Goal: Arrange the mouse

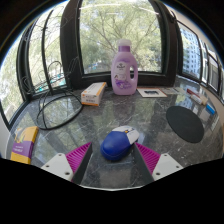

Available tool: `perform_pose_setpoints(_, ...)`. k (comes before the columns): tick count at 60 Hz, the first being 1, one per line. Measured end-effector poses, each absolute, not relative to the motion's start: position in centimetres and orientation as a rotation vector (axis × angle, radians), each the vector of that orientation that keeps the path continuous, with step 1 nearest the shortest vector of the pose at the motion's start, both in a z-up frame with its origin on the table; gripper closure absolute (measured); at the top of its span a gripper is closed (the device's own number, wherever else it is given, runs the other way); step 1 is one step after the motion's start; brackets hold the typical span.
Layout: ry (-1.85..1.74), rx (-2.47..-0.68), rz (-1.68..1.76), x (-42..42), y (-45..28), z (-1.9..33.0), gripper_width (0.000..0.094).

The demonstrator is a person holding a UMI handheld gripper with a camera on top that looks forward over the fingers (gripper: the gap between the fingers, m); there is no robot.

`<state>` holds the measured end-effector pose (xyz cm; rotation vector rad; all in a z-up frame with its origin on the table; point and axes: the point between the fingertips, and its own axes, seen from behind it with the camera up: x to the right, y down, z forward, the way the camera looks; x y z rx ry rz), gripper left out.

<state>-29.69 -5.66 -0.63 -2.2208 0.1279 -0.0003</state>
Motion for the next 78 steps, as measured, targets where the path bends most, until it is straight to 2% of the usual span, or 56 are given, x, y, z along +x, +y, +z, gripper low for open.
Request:
perform_pose_setpoints(13,0.143,-2.227,-0.012,-30.1,-0.9,-1.3,0.0096)
perform_pose_setpoints(16,0.137,-2.225,-0.032,-30.0,-0.2,-1.4,0.015)
perform_pose_setpoints(23,0.135,-2.227,-0.091,-29.4,0.5,-1.5,0.0422)
perform_pose_setpoints(27,0.129,-2.227,-0.092,-29.4,0.6,-1.6,0.0445)
perform_pose_setpoints(37,0.064,-2.234,-0.078,-29.8,0.8,-1.4,0.0583)
perform_pose_setpoints(45,0.042,-2.227,0.039,-30.6,1.1,0.3,0.0591)
perform_pose_setpoints(48,0.014,-2.178,0.086,-30.8,1.5,3.5,0.059)
perform_pose_setpoints(52,-0.021,-2.065,0.127,-30.0,2.4,9.7,0.0591)
perform_pose_setpoints(59,-0.043,-1.822,0.161,-25.8,3.7,23.8,0.0593)
perform_pose_setpoints(63,-0.023,-1.714,0.179,-21.5,2.8,28.8,0.0593)
perform_pose_setpoints(68,0.009,-1.66,0.129,-14.4,2.0,32.0,0.0597)
perform_pose_setpoints(72,0.053,-1.724,0.085,-9.2,3.6,28.2,0.0598)
perform_pose_setpoints(78,0.114,-1.898,0.065,-3.1,3.3,18.7,0.0597)
